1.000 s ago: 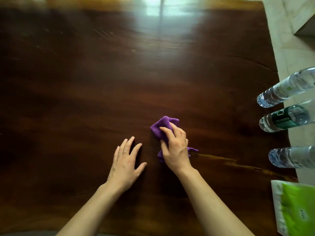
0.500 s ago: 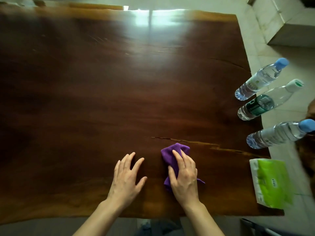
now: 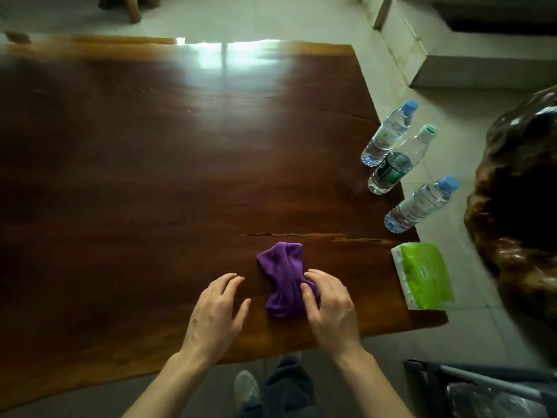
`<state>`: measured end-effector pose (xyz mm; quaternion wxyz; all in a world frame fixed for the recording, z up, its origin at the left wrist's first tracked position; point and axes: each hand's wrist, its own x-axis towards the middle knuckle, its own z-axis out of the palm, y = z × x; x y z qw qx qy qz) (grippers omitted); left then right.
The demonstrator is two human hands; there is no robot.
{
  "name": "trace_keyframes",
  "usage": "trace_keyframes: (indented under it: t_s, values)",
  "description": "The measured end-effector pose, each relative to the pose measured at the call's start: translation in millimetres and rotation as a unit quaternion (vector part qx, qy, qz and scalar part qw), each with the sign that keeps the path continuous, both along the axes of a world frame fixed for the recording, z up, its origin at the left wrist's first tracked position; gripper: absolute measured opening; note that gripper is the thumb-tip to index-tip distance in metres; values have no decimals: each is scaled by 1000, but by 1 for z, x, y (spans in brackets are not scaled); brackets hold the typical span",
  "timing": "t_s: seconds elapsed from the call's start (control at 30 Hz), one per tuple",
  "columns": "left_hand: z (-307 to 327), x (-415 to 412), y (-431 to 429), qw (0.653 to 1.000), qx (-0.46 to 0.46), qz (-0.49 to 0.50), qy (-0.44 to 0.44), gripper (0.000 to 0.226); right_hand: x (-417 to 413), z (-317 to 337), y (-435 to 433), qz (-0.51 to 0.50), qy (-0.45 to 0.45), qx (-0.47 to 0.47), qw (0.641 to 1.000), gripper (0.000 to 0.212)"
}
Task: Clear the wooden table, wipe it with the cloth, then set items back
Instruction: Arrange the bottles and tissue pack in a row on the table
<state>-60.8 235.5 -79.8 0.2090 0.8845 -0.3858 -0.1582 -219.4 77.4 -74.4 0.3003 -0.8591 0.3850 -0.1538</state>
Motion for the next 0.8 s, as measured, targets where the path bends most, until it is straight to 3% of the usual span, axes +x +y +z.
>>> trace_keyframes:
  t_s: [0.17, 0.43, 0.6, 0.8]
  values:
    - [21, -22, -39, 997, -36, -70, 9, 43, -43, 28, -27, -74, -22, -54, 996, 19]
    - [36, -53, -119, 984, -66, -163, 21, 35, -109, 46, -77, -209, -17, -72, 975, 23]
    - [42, -71, -171, 978, -102, -167, 68, 48, -135, 40, -107, -280, 30, -74, 957, 48]
    - [41, -84, -245, 975, -84, -184, 90, 62, -140, 18, -152, -303, 105, -9, 947, 78]
